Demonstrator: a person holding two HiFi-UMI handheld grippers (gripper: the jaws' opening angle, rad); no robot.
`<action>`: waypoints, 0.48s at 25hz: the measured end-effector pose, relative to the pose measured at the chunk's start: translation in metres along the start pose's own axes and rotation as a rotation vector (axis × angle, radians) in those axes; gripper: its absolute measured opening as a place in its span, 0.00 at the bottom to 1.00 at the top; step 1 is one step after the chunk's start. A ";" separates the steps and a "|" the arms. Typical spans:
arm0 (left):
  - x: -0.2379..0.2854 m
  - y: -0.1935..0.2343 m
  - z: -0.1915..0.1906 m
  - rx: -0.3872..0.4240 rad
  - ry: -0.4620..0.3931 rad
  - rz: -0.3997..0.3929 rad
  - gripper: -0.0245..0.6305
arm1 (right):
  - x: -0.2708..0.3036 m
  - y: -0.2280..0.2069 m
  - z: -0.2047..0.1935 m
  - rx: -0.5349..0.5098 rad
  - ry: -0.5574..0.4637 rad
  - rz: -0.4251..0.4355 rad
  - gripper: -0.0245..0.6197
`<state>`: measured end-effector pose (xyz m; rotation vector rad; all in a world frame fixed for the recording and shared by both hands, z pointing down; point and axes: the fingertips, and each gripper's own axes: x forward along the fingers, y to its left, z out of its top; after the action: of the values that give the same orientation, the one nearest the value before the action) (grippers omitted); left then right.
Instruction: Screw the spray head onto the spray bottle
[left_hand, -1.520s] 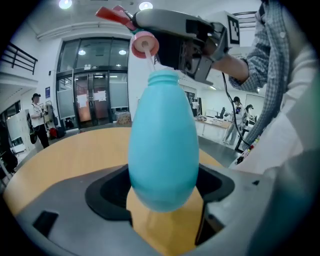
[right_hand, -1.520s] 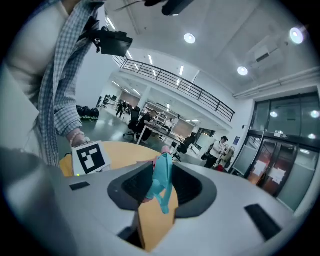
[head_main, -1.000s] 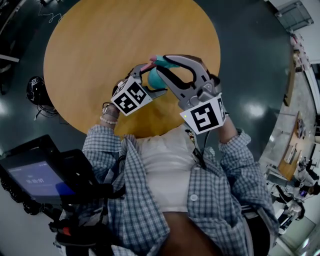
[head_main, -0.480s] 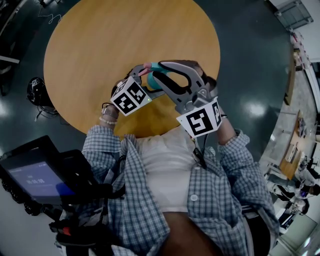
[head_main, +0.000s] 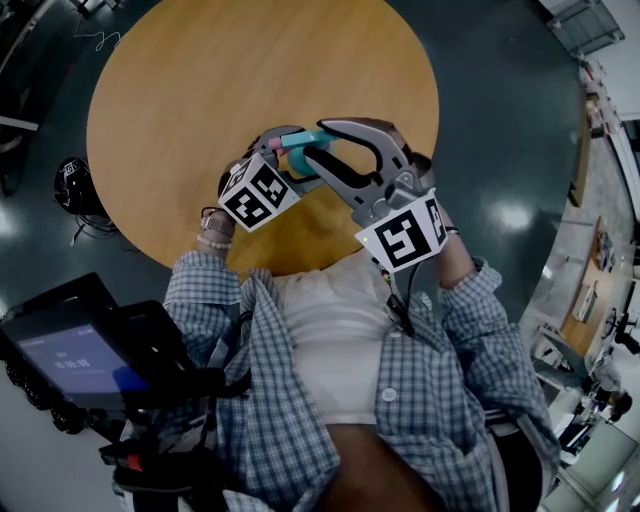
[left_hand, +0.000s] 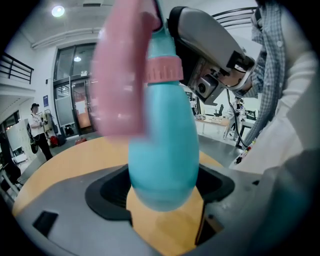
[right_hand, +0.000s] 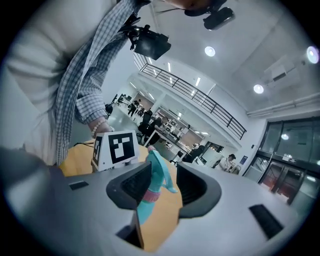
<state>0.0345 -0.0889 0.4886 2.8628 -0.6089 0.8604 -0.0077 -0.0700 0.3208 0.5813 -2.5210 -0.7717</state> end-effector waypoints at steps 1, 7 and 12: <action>0.000 0.000 -0.001 0.002 0.003 0.000 0.66 | 0.000 0.001 0.000 0.011 0.000 0.007 0.25; -0.004 0.001 -0.003 0.008 0.006 0.000 0.66 | -0.009 0.000 -0.003 0.102 -0.053 0.080 0.25; -0.009 -0.002 -0.004 0.020 0.007 -0.021 0.66 | -0.022 -0.005 -0.022 0.392 -0.051 0.231 0.25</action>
<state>0.0262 -0.0835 0.4871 2.8772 -0.5716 0.8777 0.0229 -0.0721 0.3283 0.3835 -2.7420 -0.2114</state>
